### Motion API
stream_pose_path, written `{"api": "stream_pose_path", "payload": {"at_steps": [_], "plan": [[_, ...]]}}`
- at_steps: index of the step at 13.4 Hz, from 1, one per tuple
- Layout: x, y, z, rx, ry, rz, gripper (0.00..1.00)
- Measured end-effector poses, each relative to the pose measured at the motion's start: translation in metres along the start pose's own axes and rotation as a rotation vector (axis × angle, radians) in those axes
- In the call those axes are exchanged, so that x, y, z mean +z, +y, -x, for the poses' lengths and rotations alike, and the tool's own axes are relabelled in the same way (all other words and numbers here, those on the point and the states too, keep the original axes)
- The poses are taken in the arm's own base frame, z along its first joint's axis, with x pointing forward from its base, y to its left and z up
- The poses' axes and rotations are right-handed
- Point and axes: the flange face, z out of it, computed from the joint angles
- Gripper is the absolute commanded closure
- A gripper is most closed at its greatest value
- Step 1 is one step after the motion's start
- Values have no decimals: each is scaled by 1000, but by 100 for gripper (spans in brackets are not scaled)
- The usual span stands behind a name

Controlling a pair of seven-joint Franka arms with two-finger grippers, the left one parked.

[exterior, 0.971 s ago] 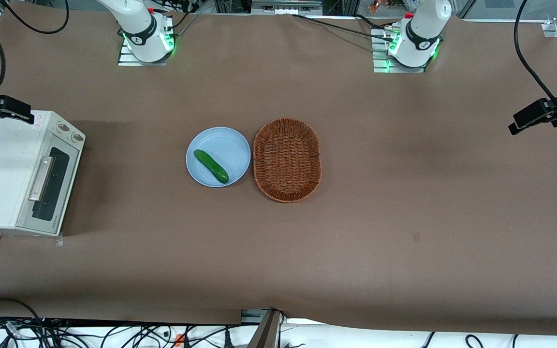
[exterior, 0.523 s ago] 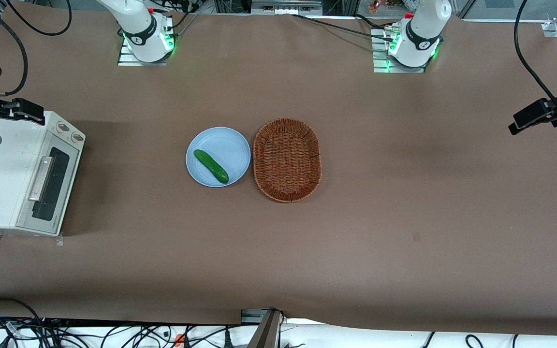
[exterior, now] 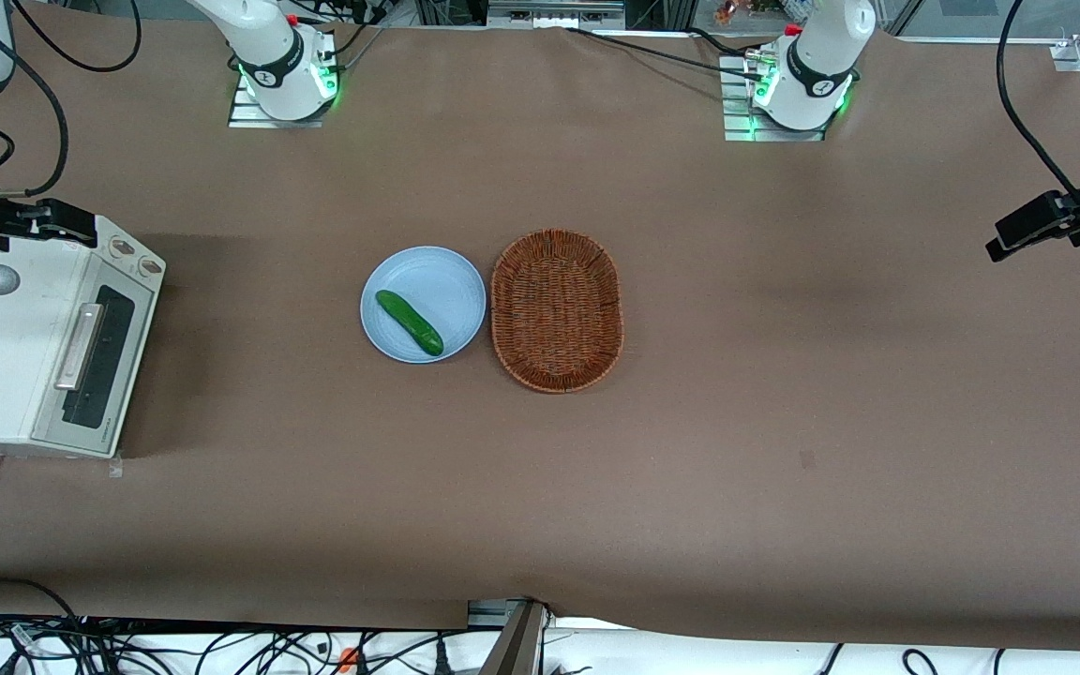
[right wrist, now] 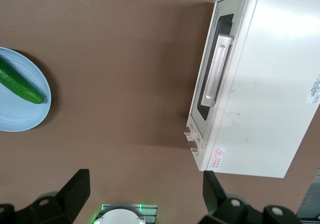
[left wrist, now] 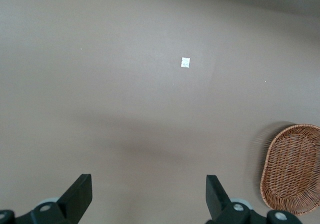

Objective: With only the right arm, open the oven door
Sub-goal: 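Move the right gripper down toward the toaster oven's door handle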

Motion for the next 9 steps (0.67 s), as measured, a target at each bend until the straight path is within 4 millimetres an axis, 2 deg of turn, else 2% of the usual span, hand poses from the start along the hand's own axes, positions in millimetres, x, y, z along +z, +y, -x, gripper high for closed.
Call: {"api": "stream_pose_path", "payload": {"at_steps": [5,9], "plan": [[12,-11,-10,-18,-24,5,0],[14,-17,-12,-26,-27,7,0]]}}
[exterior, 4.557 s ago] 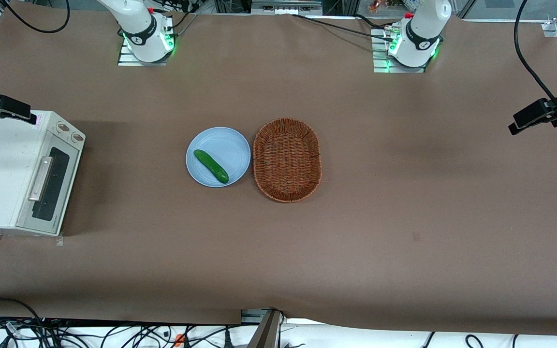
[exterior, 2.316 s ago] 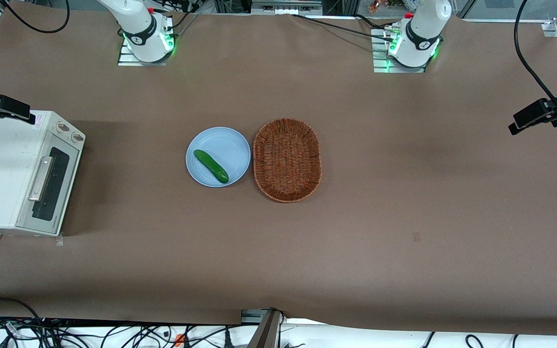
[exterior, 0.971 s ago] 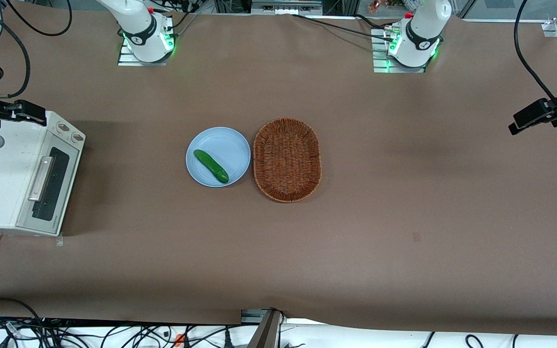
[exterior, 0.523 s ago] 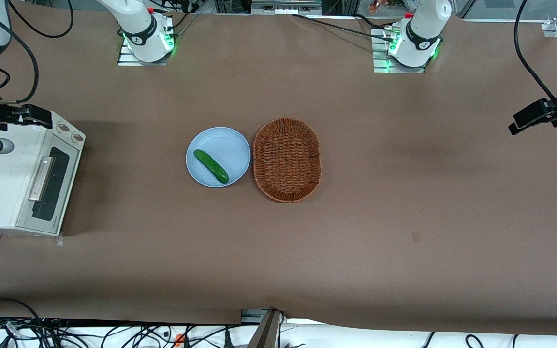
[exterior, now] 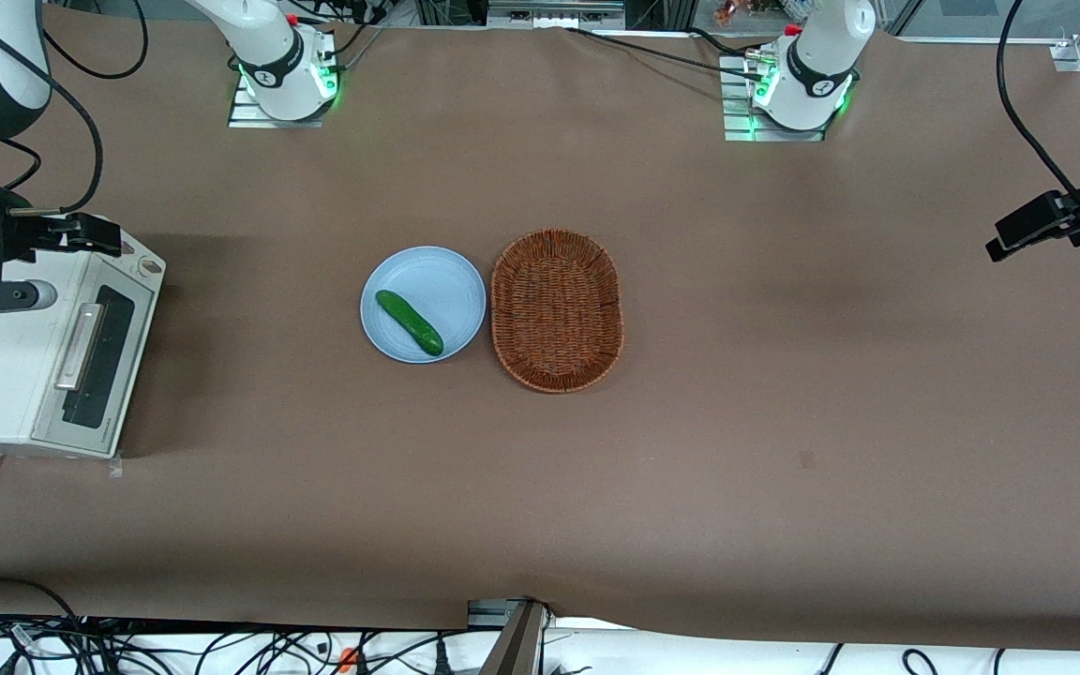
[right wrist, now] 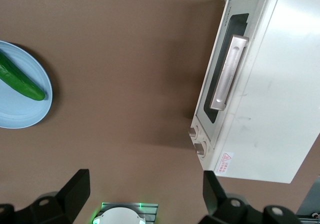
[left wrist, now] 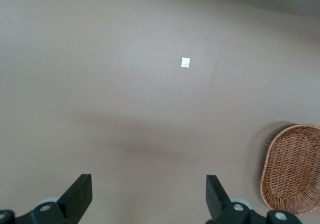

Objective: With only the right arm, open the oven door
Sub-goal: 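Move the right gripper down toward the toaster oven's door handle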

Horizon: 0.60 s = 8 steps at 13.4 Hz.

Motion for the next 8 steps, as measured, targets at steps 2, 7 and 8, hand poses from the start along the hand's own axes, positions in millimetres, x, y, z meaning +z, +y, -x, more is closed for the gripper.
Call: {"api": "stream_pose_path", "payload": {"at_steps": [2,7,8], "plan": [[0,-2,0,-2,0,1,0],[8,-14,-8,-19,-16,7,5],[12,-17,-11,-18,-24,8,5]]}}
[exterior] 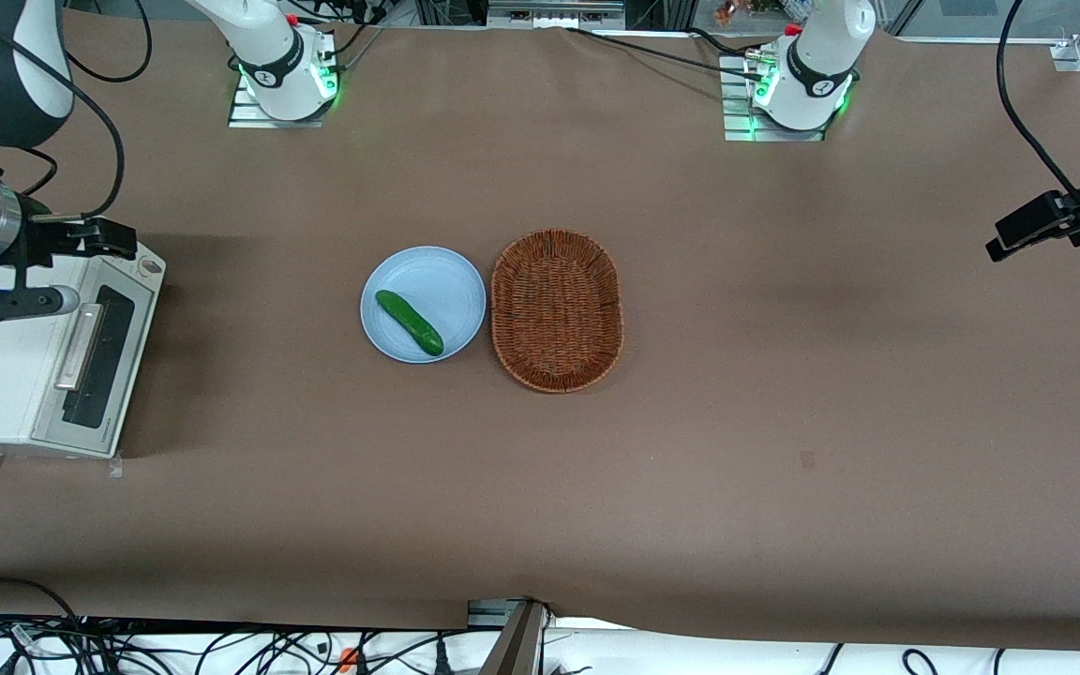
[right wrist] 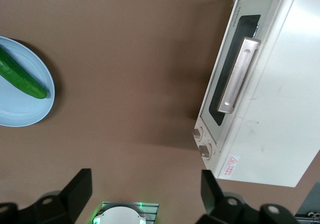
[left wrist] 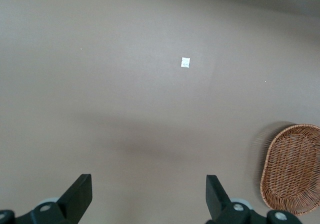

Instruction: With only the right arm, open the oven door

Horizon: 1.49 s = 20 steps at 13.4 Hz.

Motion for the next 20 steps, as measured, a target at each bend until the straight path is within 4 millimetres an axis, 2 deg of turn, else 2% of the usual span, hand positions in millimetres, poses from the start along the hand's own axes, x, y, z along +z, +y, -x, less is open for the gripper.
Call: {"api": "stream_pose_path", "payload": {"at_steps": [3,7,11,16,18,20], "plan": [[14,-12,-12,-1,-23,7,17],[35,-19,-29,-2,-46,22,65],[73,-14,-50,-2,-112,112,100],[121,-5,-78,-29,-173,240,100],[137,9,-86,-67,-191,309,100],[153,32,-90,-106,-221,341,100]]}}
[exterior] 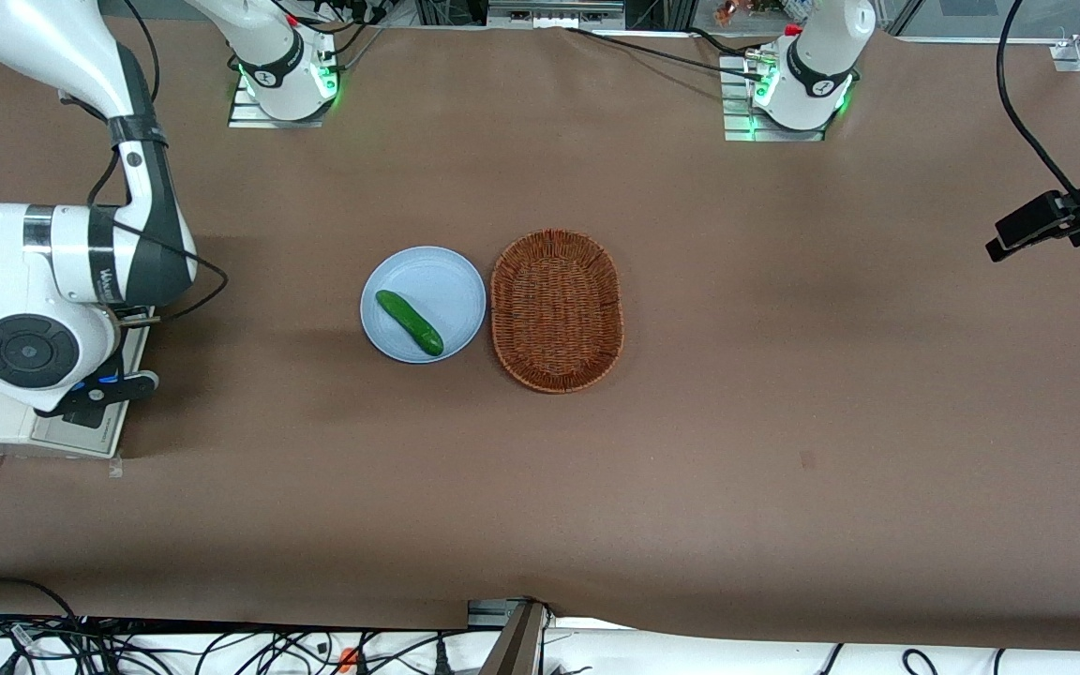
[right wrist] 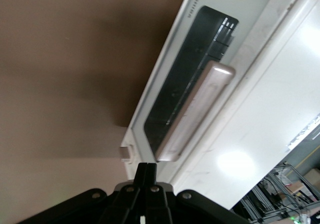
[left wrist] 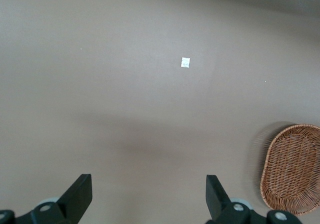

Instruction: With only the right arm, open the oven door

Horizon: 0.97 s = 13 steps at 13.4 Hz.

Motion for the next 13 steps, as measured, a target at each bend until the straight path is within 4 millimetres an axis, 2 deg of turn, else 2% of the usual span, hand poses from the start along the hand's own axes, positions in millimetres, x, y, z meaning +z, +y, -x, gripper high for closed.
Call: {"api": "stream_pose_path", "payload": {"at_steps": [2,4,13], "plan": [[20,18,-3,-51,-19,18,100],[32,28,-5,-72,-34,25,100],[52,29,-10,-96,-19,47,100]]}}
